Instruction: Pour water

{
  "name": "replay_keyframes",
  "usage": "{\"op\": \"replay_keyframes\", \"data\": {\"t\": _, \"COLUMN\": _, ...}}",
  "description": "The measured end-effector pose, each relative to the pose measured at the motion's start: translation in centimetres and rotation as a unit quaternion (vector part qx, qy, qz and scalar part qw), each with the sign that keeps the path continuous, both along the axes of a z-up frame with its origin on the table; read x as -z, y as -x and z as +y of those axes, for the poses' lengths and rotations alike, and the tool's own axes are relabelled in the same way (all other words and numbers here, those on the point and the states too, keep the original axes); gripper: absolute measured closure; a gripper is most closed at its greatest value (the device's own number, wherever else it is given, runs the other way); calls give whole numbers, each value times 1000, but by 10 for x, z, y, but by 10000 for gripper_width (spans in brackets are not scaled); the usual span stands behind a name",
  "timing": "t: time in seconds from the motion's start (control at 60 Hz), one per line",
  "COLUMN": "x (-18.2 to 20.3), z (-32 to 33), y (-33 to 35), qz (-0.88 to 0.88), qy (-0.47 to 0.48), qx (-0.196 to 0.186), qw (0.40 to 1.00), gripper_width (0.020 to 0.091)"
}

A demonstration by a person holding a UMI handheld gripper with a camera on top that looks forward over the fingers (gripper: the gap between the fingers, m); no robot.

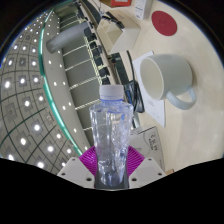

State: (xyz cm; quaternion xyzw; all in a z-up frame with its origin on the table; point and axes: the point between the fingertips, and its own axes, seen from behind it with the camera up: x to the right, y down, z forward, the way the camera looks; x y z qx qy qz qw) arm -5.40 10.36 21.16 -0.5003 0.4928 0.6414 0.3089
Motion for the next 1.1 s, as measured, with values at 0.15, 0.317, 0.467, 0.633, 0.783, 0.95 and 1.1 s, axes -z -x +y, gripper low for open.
{"op": "replay_keyframes", "data": {"t": 0.15, "x": 6, "z": 11, "y": -6, "qz": 106, "qy": 16, "qx": -5, "qw": 994, "gripper_width": 769}}
{"op": "replay_keyframes", "data": {"t": 0.317, "x": 10, "z": 14, "y": -5, "qz": 134, "qy": 25, "qx": -15, "qw": 991, "gripper_width": 768}}
{"op": "replay_keyframes", "data": {"t": 0.467, "x": 8, "z": 8, "y": 0, "qz": 85, "qy": 25, "qx": -39, "qw": 995, "gripper_width": 767}}
{"op": "replay_keyframes", "data": {"t": 0.633, "x": -21, "z": 6, "y": -10, "qz": -126, "qy": -30, "qx": -61, "qw": 990, "gripper_width": 767}}
{"op": "replay_keyframes", "data": {"t": 0.783, "x": -65, "z": 9, "y": -66, "qz": -375, "qy": -107, "qx": -31, "qw": 920, "gripper_width": 767}}
{"op": "replay_keyframes", "data": {"t": 0.95, "x": -91, "z": 16, "y": -152, "qz": -571, "qy": -138, "qx": 13, "qw": 809, "gripper_width": 766}}
{"op": "replay_keyframes", "data": {"t": 1.1, "x": -57, "z": 20, "y": -222, "qz": -720, "qy": -109, "qx": 25, "qw": 685, "gripper_width": 767}}
